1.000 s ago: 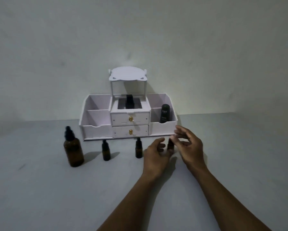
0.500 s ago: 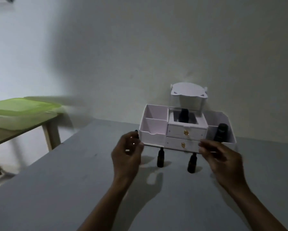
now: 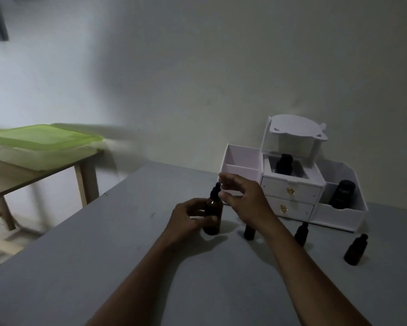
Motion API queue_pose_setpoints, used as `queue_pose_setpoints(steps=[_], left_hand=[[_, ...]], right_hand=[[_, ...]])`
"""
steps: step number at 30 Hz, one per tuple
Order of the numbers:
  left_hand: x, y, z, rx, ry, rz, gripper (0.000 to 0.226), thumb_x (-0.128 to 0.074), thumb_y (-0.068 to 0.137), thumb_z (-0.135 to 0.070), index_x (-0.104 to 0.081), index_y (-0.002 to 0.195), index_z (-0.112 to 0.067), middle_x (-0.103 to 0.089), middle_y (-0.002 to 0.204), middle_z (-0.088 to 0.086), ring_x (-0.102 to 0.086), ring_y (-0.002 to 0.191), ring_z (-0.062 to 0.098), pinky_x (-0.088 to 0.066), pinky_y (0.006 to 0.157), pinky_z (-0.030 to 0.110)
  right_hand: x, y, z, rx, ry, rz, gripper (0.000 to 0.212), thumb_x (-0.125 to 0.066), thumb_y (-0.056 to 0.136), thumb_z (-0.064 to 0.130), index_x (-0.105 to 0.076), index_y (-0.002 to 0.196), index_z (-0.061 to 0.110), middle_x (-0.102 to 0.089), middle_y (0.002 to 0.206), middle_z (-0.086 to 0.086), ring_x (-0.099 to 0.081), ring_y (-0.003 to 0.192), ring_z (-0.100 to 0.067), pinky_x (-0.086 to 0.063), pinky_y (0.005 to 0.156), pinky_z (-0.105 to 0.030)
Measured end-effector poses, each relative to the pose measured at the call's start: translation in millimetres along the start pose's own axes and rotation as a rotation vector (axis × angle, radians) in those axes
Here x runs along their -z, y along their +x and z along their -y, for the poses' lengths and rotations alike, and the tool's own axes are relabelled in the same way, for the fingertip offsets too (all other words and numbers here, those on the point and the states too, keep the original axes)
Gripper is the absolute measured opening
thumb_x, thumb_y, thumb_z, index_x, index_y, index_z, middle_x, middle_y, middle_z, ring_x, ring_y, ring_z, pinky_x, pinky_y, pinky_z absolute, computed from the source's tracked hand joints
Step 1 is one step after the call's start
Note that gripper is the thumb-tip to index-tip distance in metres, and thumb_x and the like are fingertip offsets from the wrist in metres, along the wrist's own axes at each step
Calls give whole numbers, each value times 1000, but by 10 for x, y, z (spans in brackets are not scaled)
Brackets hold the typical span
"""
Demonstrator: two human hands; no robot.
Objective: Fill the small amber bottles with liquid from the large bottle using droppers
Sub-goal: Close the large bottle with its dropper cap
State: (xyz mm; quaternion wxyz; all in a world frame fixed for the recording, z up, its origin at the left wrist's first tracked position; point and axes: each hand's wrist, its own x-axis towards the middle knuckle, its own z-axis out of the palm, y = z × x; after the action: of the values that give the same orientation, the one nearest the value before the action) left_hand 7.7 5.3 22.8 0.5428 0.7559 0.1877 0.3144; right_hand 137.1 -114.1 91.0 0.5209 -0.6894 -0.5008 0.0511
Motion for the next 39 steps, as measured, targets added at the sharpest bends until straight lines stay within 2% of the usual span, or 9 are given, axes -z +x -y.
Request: queue_pose_setpoints(steps=[4, 8, 12, 18, 23, 26, 29, 35, 39], left_hand=[[41, 12, -16, 3, -15, 12, 31, -79, 80, -26, -69, 103, -43, -73, 101, -17, -68, 91, -4, -51, 67, 11], [45, 20, -21, 0, -24, 19, 31, -79, 81, -22, -68, 101, -43, -71, 97, -21, -68, 87, -8, -51, 63, 9], [54, 35, -4, -7, -22, 25, 31, -79, 82, -24, -68, 106, -39, -71, 100, -20, -68, 89, -6, -52, 65, 10], [50, 37, 15, 10, -63, 35, 32, -78, 82, -21, -72, 113, -28, -73, 106, -11, -69, 94, 4, -51, 71, 16], [29, 43, 7, 11, -72, 28, 29, -78, 82, -22, -69, 107, -34, -71, 106, -12, -68, 95, 6, -54, 71, 18], [38, 45, 21, 8, -86, 38, 28, -78, 82, -23, -70, 106, -35, -72, 107, -11, -69, 96, 7, -54, 75, 21], [55, 47, 40, -1, -88, 36, 30, -79, 81, -20, -71, 104, -37, -74, 103, -13, -71, 91, 3, -54, 70, 18], [61, 90, 71, -36, -27, 41, 34, -79, 81, -25, -71, 114, -30, -73, 110, -10, -70, 95, 3, -55, 79, 20], [70, 77, 78, -36, -46, 56, 36, -78, 82, -23, -71, 117, -26, -73, 110, -9, -71, 96, 5, -55, 80, 23]], right_hand=[[-37, 58, -57, 15, -26, -15, 33, -72, 87, 8, -71, 117, 23, -72, 110, 7, -67, 103, -1, -56, 90, -24], [-81, 84, -84, 34, -27, -51, 26, -77, 83, 14, -74, 108, 21, -73, 99, 10, -68, 92, 1, -54, 79, -12], [-131, 95, -100, 38, -25, -77, 36, -82, 79, 24, -69, 113, 24, -69, 95, 12, -66, 87, 1, -52, 71, -9], [-183, 82, -125, 89, -14, -59, 36, -74, 85, 10, -70, 119, 21, -72, 111, 7, -67, 102, -2, -57, 89, -22], [-216, 88, -154, 74, -22, -113, 36, -84, 76, 26, -71, 109, 21, -70, 95, 10, -65, 86, 2, -52, 72, -6], [-211, 100, -161, 73, 9, -101, 44, -80, 81, 29, -65, 121, 24, -68, 105, 8, -64, 98, -2, -55, 78, -12], [-172, 105, -164, 81, 65, -87, 32, -72, 87, 11, -71, 118, 18, -73, 109, 5, -69, 100, -6, -59, 89, -29], [-206, 115, -165, 71, 21, -131, 29, -85, 75, 27, -71, 100, 21, -71, 91, 11, -67, 85, 1, -54, 73, -9], [-187, 113, -152, 75, 57, -88, 30, -80, 80, 22, -68, 108, 22, -71, 101, 10, -67, 95, -3, -59, 83, -24]])
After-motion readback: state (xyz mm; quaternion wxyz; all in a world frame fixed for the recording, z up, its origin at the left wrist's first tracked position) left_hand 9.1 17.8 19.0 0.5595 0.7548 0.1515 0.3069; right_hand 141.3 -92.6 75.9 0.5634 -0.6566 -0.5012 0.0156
